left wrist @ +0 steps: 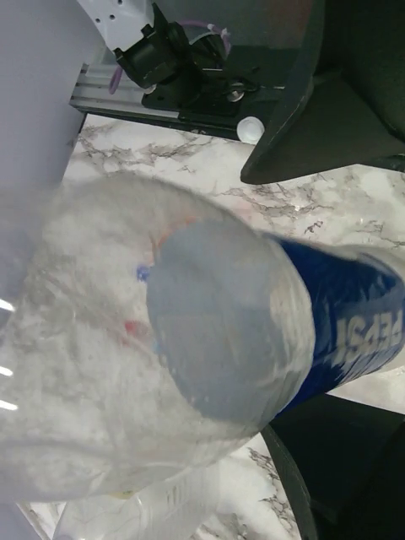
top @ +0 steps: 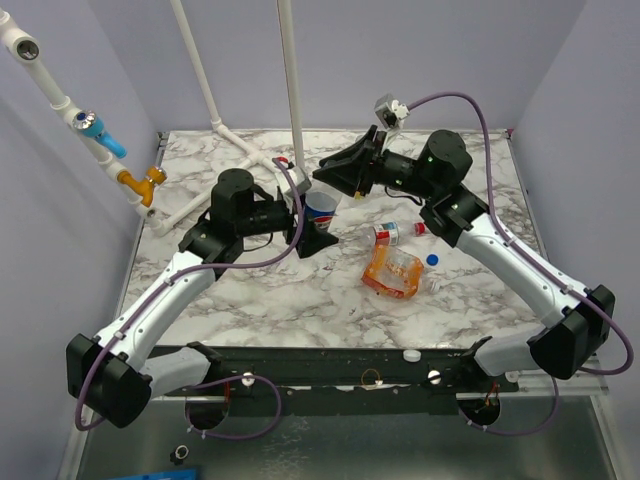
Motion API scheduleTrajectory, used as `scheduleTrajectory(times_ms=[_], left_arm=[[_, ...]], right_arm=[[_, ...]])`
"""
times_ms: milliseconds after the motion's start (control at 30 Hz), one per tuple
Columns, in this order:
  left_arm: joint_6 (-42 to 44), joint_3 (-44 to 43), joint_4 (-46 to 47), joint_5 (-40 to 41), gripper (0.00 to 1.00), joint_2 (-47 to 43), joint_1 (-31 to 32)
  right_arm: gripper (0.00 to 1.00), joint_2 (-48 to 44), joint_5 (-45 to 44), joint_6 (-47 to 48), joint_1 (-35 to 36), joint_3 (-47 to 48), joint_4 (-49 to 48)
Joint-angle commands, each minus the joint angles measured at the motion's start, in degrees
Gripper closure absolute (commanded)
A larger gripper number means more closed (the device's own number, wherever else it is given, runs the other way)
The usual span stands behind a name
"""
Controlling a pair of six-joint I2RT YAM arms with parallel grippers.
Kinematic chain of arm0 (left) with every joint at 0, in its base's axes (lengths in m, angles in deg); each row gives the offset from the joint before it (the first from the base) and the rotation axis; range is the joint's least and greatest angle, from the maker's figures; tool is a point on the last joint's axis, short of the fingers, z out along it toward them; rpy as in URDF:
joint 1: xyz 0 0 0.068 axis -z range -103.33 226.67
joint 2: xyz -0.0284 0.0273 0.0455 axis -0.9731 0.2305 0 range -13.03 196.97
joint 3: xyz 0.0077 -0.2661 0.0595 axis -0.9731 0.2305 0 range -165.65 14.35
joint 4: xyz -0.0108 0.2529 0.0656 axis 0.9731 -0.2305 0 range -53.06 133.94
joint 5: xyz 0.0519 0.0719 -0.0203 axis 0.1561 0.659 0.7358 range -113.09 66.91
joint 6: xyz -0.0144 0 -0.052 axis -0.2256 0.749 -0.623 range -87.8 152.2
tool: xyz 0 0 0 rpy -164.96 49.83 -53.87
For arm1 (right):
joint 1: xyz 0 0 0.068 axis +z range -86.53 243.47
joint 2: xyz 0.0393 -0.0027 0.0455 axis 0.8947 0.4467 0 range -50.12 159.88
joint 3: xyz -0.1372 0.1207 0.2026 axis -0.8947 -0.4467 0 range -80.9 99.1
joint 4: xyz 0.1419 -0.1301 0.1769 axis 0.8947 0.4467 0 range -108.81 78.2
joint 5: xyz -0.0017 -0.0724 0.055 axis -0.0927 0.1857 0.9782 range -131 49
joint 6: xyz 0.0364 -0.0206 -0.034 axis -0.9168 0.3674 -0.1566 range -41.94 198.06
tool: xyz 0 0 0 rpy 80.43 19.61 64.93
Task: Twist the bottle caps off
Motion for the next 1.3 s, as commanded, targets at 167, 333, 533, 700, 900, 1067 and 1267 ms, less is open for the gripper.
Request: scheduleTrajectory(times_ms=[167,333,533,700,900,1067,1267], left_arm=[[-1.08,3.66,-1.04,9.36,0.01,-6.8,-0.16],[1.06,6.55,-6.3,22.08,0.01,-12.2,-0.25],[-1.59,8.97,-9.27,26.37,0.01,-17.31,-0.38],[-3.29,8.34,-9.25,28.31,0.01,-19.04,-0.38],[-4.65,7.26,-9.78,29.02,0.01,-18.33,-0.38],[-6.72,6.73,-10.24,28.13,0.01,-17.24,-0.38],[-7.24,5.33,-10.81,25.59,0.01,-15.3,-0.38]], right_arm=[[0.99,2.28,-11.78,12.85,0.11,2.29,7.74],[0.99,5.21,-15.69,16.56,0.19,0.26,3.98],[1.0,9.85,-22.01,17.85,0.21,-5.28,-7.68],[1.0,14.85,-24.53,17.91,0.21,-6.19,-13.93],[0.99,20.0,-26.81,17.17,0.18,-6.02,-17.69],[0.99,23.51,-27.16,17.41,0.22,-6.48,-20.15],[0.99,25.65,-26.92,17.83,0.17,-6.68,-19.96]])
